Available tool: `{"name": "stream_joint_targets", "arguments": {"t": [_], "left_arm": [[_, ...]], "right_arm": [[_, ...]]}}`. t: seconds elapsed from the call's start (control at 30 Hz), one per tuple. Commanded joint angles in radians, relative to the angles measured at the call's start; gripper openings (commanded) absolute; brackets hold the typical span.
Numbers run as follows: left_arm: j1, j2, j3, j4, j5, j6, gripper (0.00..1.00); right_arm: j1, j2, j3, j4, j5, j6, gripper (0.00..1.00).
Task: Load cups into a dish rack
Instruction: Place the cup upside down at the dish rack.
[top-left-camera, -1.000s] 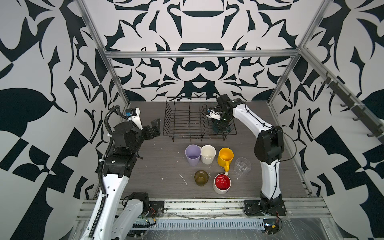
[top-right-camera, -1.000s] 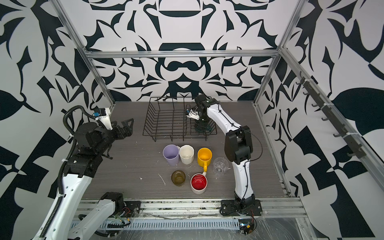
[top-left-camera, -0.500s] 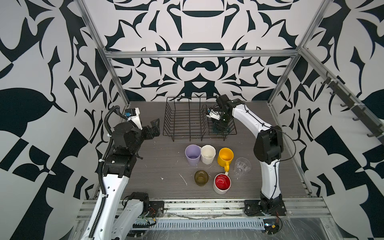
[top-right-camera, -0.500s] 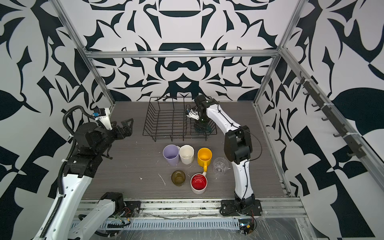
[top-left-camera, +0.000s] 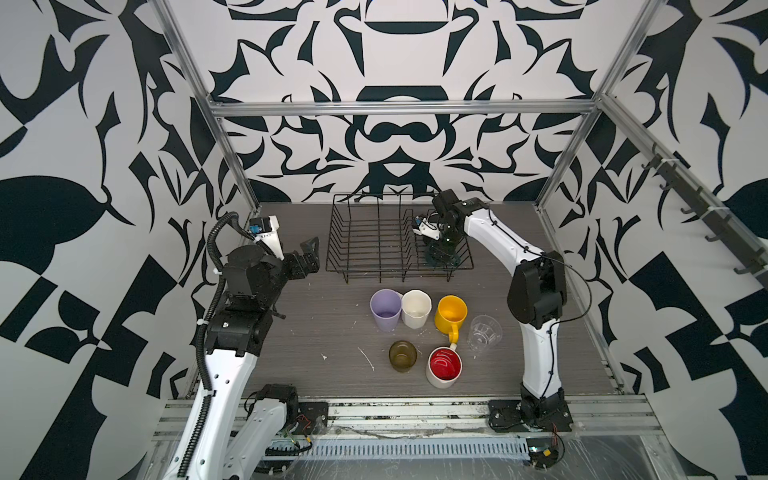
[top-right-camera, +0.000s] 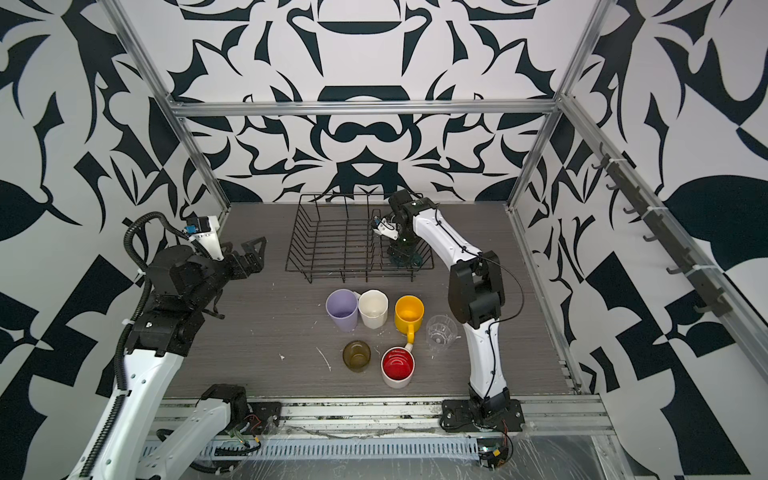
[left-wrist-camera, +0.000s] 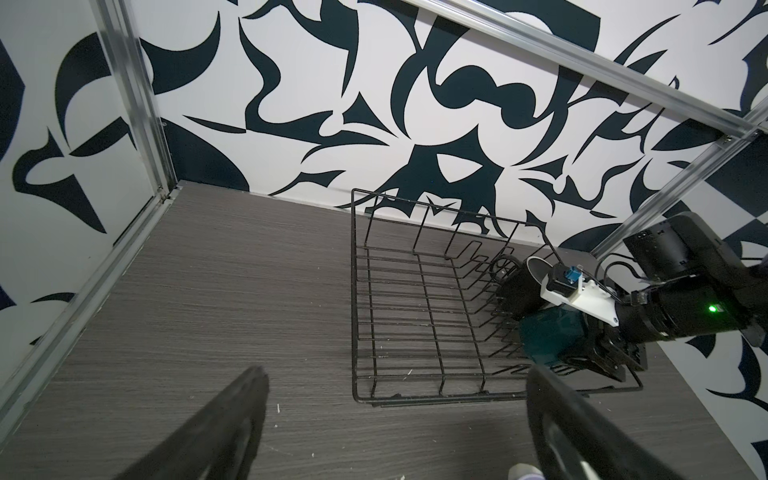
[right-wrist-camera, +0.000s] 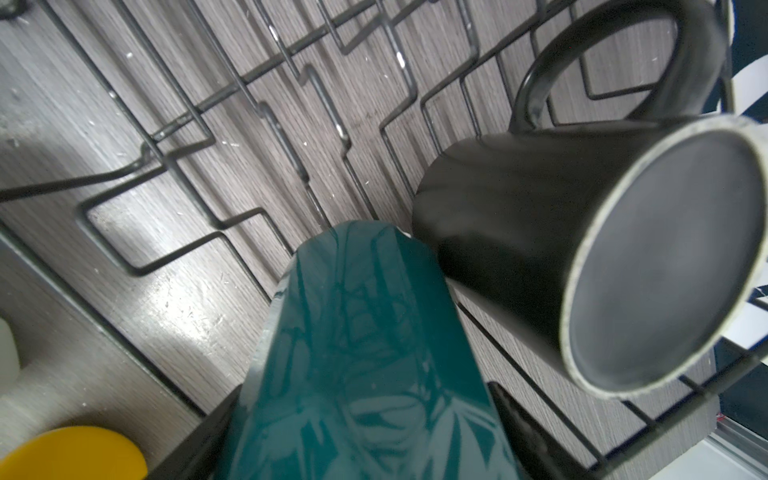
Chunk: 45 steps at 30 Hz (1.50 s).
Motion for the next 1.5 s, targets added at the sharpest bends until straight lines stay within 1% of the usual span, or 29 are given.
{"name": "stream_joint_targets", "arguments": {"t": [0.0, 0.03, 0.1, 0.17, 0.23, 0.3, 0.77, 1.1, 1.47], "left_arm": [[0.005, -0.014, -0.014, -0.016, 0.002, 0.003, 0.99], [0.005, -0.013, -0.014, -0.017, 0.002, 0.002, 0.99], [0.005, -0.015, -0.012, -0.017, 0.002, 0.002, 0.99], [0.005, -0.016, -0.013, -0.018, 0.002, 0.002, 0.99], [0.005, -0.017, -0.010, -0.019, 0.004, 0.000, 0.99], [0.005, -0.018, -0.011, -0.018, 0.004, -0.001, 0.99], [0.006, -0.019, -0.010, -0.022, 0.004, -0.003, 0.99], [0.006, -0.024, -0.017, -0.021, 0.002, -0.004, 0.99], [0.006, -0.023, -0.018, -0.019, 0.005, -0.006, 0.99]], "right_arm": [[0.007, -0.036, -0.014, -0.030, -0.021, 0.022, 0.74], [0.007, -0.039, -0.017, -0.029, -0.023, 0.022, 0.79], [0.008, -0.043, -0.019, -0.030, -0.021, 0.026, 0.83], [0.007, -0.046, -0.020, -0.031, -0.025, 0.027, 0.91], [0.008, -0.050, -0.020, -0.029, -0.027, 0.027, 0.96], [0.008, -0.052, -0.022, -0.029, -0.027, 0.028, 0.97], [0.008, -0.056, 0.008, -0.034, -0.045, 0.063, 0.98], [0.020, -0.047, 0.081, -0.074, -0.078, 0.153, 0.98], [0.025, -0.049, 0.095, -0.102, -0.076, 0.232, 0.98]]}}
